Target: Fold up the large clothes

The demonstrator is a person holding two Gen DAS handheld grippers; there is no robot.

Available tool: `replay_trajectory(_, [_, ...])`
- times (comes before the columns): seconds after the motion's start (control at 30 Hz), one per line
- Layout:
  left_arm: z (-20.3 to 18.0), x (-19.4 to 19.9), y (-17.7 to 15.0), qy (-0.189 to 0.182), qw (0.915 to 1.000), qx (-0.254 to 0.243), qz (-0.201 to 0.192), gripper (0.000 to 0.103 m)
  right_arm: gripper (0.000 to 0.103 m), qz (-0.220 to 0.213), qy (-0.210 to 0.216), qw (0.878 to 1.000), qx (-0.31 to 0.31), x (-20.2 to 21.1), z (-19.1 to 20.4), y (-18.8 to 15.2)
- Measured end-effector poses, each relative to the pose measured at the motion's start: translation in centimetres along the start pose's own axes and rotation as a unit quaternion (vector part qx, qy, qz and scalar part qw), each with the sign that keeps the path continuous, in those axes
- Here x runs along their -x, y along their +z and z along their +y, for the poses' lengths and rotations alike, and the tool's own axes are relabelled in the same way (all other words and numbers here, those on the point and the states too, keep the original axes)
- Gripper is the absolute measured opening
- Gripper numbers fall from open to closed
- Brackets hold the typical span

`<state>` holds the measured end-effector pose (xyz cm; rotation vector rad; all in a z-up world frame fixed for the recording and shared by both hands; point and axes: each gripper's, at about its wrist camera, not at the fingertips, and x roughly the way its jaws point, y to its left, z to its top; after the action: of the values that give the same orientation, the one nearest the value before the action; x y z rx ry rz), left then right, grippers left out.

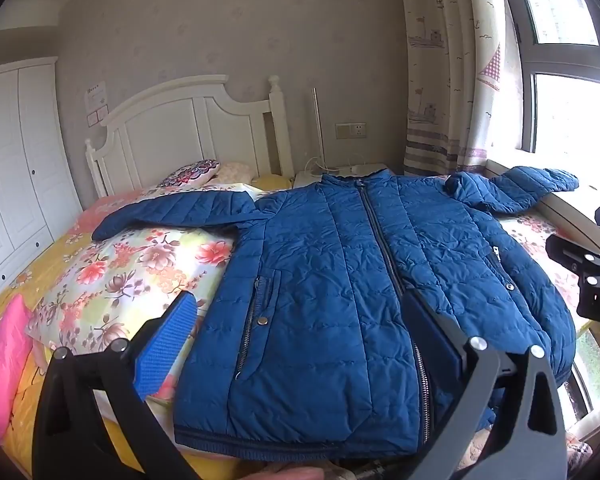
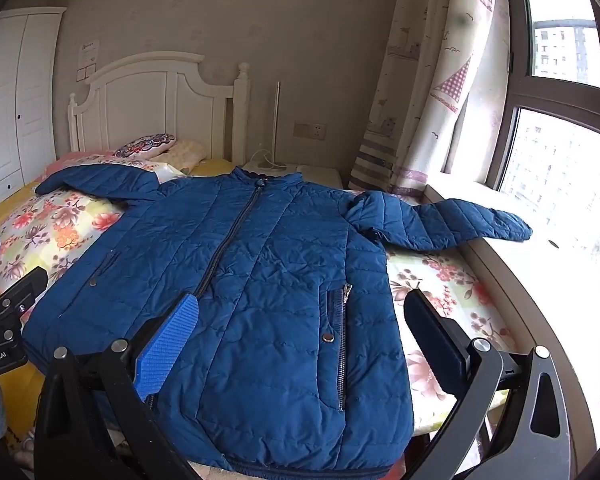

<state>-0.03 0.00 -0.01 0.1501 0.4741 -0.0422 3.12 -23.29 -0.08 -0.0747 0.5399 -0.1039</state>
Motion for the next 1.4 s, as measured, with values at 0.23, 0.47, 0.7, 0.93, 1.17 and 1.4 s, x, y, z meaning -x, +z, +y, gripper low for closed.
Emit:
replay_trajectory(0.23, [0.01,-0.02,0.01,0.0,1.0,0.001,0.0,0.101,0.099,0.003,0.004,1.0,-0.003,-0.49,-0.16,-0.18])
replay_trajectory(0.47, [-0.01,-0.03,0.0,0.0,1.0,0.001,0.001,0.101,0.099,0.003,0.005,1.0,-0.004,-0.35,-0.17,-0.16])
replay_trajectory(0.7, [0.02,-0.04,0.01,0.0,1.0,0.001,0.002,0.101,0.099,0.003,0.004,1.0,-0.004,-0.39,-0.19,-0.16])
replay_trajectory(0.93, [0.02,-0.05,0.02,-0.001,1.0,0.001,0.002,0.101,0.099,0.004,0.005,1.0,-0.004,-0.43,-0.17,-0.24])
replay_trajectory(1.17, [0.03,-0.07,0.02,-0.001,1.0,0.001,0.002,0.101,0.099,0.004,0.005,1.0,-0.005,-0.48,-0.12,-0.3])
replay_trajectory(1.4, [0.17,0.19,-0.06,-0.001,1.0,0.001,0.003,0.101,0.099,0.006,0.006,1.0,-0.005,-0.55,-0.13,-0.34])
